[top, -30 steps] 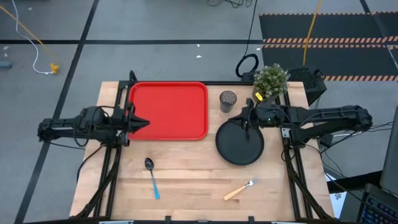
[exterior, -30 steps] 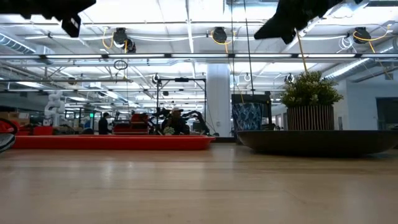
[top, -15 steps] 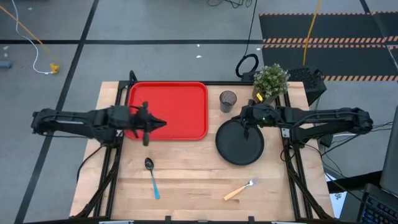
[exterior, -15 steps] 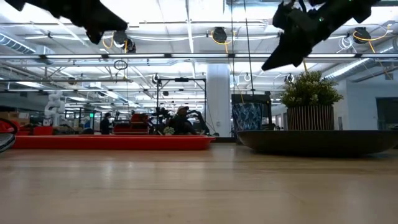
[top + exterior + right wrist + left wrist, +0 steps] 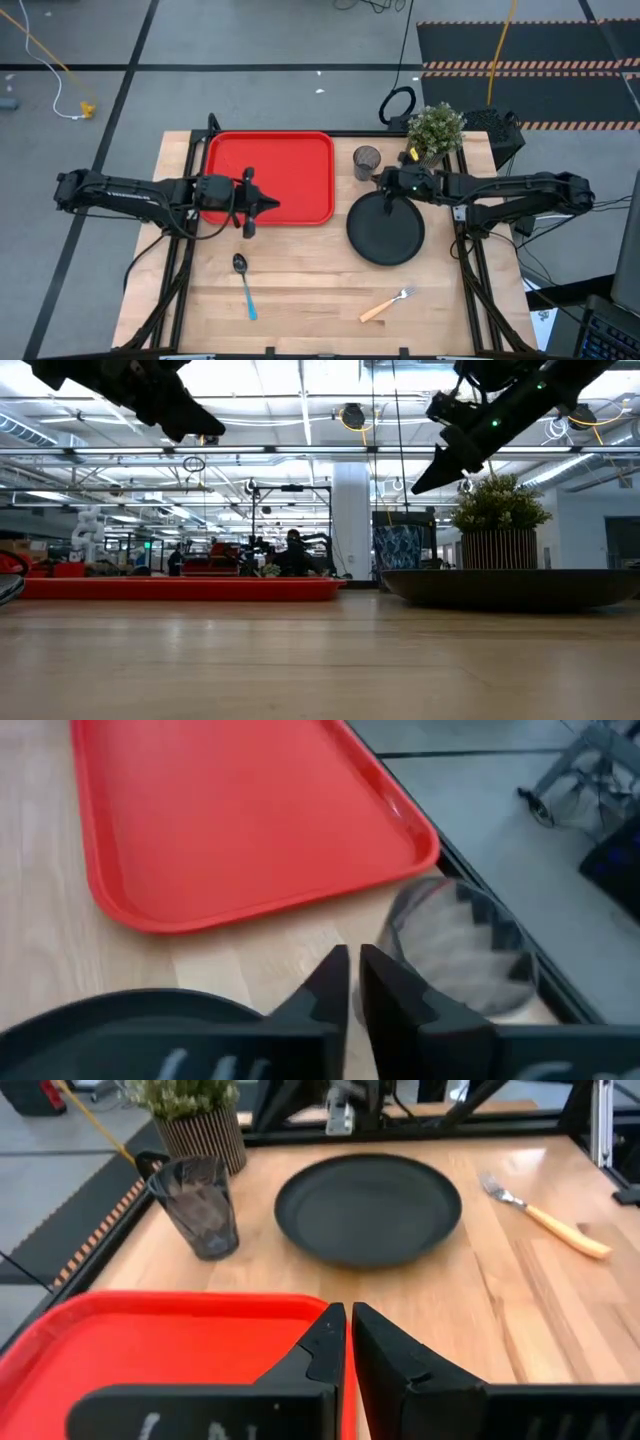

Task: Pick and place plate/cup/fork/spoon on tray
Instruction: Put the black cup on the top right of the red tray

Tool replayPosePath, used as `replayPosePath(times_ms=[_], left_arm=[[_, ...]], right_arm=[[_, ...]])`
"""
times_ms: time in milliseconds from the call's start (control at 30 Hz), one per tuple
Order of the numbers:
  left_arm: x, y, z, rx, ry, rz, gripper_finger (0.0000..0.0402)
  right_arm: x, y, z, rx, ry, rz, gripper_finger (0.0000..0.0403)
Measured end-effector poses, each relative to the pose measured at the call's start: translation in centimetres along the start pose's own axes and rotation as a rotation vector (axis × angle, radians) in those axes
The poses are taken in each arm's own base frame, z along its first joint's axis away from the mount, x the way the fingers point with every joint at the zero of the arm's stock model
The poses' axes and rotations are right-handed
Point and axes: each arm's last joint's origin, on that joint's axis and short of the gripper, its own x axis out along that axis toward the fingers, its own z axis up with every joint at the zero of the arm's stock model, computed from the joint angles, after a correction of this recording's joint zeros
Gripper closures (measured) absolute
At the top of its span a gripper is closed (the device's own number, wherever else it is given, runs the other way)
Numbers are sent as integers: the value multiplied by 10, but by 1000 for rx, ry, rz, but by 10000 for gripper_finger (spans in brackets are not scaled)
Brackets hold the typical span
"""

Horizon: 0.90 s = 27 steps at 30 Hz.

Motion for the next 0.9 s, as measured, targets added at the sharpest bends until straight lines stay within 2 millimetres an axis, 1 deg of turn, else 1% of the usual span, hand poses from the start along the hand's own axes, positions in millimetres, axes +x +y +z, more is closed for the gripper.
replayPosePath(times_ms=[233,367,467,600,767,900], left_arm=[[0,1,0,-3,0,6,376],[0,1,0,-4,0,5,376],[0,1,1,-4,-6,6,376],[2,1,3,-7,-36,8,376],[4,1,5,-4,-54,9,376],[4,1,5,-5,-54,9,376]], right_arm=[[25,-2,25,-118,51,-48,314],[35,-5,40,-181,156,-46,284],[40,-11,51,-210,257,-47,265],[45,-19,64,-230,342,-40,239],[57,-28,66,-205,432,50,211],[66,-33,63,-206,510,66,202]])
